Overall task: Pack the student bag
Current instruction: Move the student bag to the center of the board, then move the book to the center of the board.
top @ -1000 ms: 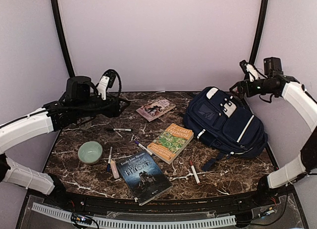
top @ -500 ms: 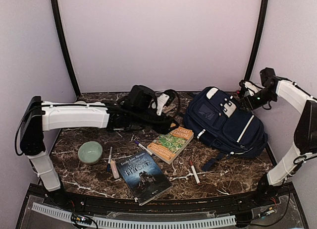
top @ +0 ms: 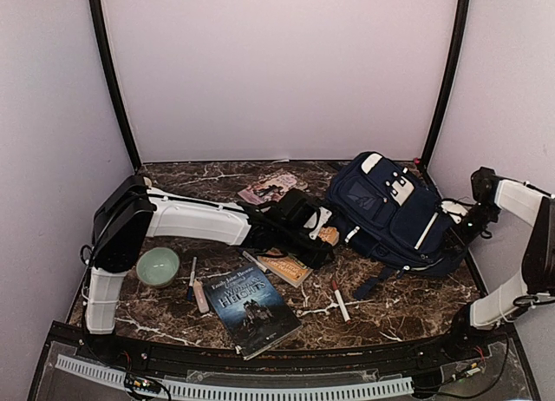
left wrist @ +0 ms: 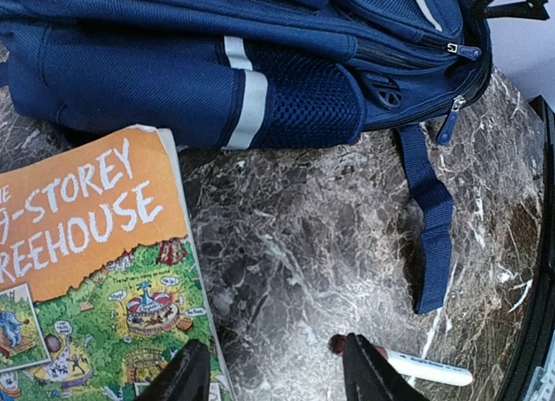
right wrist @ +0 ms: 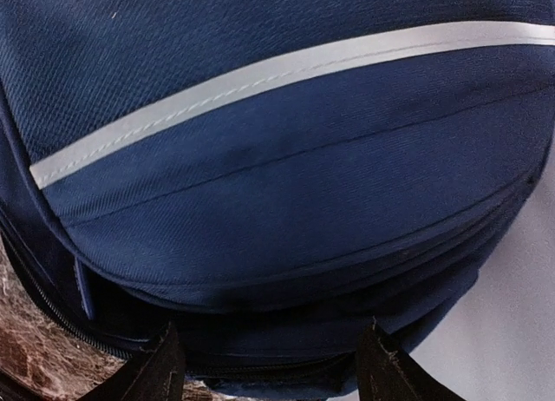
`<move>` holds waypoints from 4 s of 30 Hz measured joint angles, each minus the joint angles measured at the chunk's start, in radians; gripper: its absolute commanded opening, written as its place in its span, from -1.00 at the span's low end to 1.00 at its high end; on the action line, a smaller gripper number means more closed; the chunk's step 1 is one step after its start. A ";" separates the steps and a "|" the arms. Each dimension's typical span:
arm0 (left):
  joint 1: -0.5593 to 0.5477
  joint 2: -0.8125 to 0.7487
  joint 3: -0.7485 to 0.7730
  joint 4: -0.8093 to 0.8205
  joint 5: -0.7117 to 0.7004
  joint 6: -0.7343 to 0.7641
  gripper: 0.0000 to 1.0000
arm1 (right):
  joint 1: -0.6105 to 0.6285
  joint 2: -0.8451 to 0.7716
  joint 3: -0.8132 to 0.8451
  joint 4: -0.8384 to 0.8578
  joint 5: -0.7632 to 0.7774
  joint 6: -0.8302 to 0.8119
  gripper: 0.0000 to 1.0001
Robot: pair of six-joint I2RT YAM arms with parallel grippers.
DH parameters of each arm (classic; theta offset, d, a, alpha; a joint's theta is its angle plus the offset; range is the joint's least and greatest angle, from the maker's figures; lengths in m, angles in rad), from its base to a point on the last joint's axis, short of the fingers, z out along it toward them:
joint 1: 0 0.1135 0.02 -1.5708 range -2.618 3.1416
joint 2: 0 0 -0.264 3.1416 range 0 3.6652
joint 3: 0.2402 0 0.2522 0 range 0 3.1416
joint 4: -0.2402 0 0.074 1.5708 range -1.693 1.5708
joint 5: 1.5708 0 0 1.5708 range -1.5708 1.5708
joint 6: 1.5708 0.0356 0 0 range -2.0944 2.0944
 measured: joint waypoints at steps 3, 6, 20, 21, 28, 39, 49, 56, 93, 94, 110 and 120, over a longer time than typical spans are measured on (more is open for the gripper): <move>0.004 0.035 0.025 0.002 0.014 -0.001 0.09 | 0.003 -0.013 -0.052 0.002 -0.013 -0.079 0.34; 0.004 0.074 0.056 0.005 0.023 -0.005 0.11 | 0.021 -0.027 -0.095 0.012 -0.018 -0.133 0.30; 0.085 0.093 0.052 0.018 -0.083 -0.098 0.13 | 0.278 -0.014 -0.171 0.029 -0.022 -0.153 0.13; 0.094 0.089 0.044 0.021 -0.087 -0.103 0.13 | 0.306 -0.005 -0.171 0.030 -0.027 -0.139 0.11; 0.126 0.062 0.009 0.023 -0.112 -0.111 0.20 | 0.478 0.082 -0.098 0.013 -0.098 -0.032 0.00; 0.152 -0.158 -0.105 -0.156 -0.200 -0.073 0.57 | 0.520 -0.015 0.156 -0.110 -0.278 0.026 0.14; 0.301 -0.252 -0.155 -0.162 -0.082 -0.103 0.98 | 0.525 -0.029 0.074 0.208 -0.466 0.349 0.04; 0.366 -0.209 -0.157 -0.096 0.053 -0.190 0.74 | 0.653 0.096 -0.009 0.432 -0.544 0.539 -0.13; 0.378 -0.135 -0.303 0.019 0.219 -0.357 0.48 | 0.827 0.796 0.533 0.580 -0.500 1.011 -0.05; 0.378 -0.146 -0.309 -0.001 0.204 -0.358 0.47 | 0.828 0.823 0.576 0.573 -0.500 1.014 -0.05; 0.378 -0.242 -0.366 -0.104 0.063 -0.383 0.47 | 0.839 0.794 0.601 0.539 -0.453 1.025 -0.03; 0.383 -0.225 -0.358 -0.081 0.064 -0.421 0.48 | 0.843 0.837 0.599 0.546 -0.493 1.063 -0.13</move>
